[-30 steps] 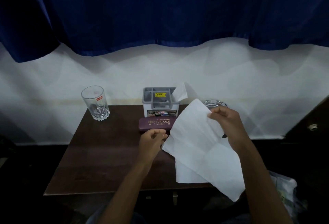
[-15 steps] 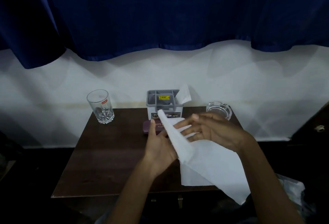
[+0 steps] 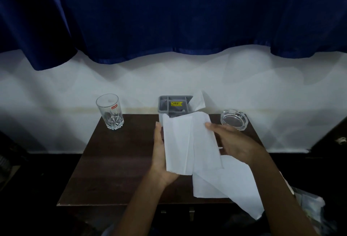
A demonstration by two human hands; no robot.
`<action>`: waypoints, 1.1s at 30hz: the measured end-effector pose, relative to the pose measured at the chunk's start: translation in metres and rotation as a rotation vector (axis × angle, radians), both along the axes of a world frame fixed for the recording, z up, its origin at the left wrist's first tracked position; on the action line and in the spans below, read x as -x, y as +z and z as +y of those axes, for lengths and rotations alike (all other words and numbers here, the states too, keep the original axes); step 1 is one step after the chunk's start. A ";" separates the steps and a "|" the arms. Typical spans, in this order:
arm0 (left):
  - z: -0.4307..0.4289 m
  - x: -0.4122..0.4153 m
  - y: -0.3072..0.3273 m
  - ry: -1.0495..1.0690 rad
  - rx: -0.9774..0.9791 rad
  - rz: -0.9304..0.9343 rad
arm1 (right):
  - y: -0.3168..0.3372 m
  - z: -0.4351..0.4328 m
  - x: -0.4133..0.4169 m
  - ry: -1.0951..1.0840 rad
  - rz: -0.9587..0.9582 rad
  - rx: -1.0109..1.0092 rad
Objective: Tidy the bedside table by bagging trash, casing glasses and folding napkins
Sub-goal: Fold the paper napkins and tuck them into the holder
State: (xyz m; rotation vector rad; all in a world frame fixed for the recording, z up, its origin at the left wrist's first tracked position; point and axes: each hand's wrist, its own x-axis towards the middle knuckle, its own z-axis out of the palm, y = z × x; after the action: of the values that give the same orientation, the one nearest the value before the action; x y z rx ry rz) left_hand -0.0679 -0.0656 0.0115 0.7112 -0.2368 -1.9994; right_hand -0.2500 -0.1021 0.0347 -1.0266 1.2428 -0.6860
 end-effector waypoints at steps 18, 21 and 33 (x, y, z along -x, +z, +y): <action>-0.004 0.023 -0.010 -0.074 -0.041 -0.451 | 0.020 0.004 -0.003 -0.105 -0.418 0.156; -0.005 0.020 -0.019 0.001 -0.017 -0.524 | 0.022 0.003 0.003 -0.184 -0.464 0.193; -0.011 -0.001 -0.025 0.476 0.009 -0.828 | -0.001 -0.010 0.013 -0.489 0.200 0.449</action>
State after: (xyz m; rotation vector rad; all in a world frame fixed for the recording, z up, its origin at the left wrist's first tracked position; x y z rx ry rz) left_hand -0.0671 -0.0766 -0.0140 1.4173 -0.5030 -1.1731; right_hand -0.2632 -0.1120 0.0335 -1.1841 1.5770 -1.3088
